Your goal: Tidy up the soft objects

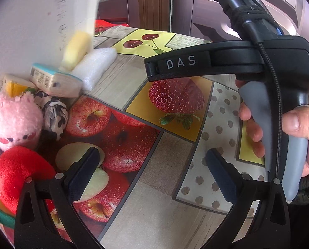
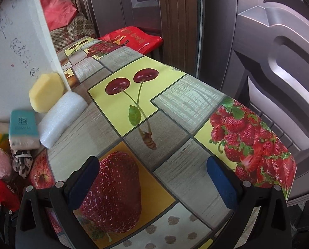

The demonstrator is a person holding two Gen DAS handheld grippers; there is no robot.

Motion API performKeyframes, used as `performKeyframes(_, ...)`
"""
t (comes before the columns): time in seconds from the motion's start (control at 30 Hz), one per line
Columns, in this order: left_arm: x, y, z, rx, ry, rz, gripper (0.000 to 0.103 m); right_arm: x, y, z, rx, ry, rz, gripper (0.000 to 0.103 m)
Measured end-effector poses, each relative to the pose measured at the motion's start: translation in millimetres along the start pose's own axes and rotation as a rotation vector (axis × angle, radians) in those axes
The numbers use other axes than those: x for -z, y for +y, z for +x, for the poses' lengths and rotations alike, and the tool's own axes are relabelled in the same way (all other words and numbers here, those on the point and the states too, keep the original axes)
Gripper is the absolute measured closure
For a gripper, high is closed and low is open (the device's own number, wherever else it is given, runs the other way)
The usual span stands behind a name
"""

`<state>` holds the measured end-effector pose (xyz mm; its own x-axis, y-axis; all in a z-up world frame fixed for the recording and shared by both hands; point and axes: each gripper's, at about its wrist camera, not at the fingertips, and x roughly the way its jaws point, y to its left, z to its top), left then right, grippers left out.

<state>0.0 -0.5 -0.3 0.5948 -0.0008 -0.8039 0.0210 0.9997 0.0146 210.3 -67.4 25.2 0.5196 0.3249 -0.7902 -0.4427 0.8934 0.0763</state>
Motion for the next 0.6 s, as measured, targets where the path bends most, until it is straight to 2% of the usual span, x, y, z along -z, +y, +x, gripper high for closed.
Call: performKeyframes(0.6, -0.1, 0.2, 0.1, 0.001, 0.000, 0.000, 0.001, 0.6, 1.6, -0.2, 0.003, -0.002, -0.008, 0.000)
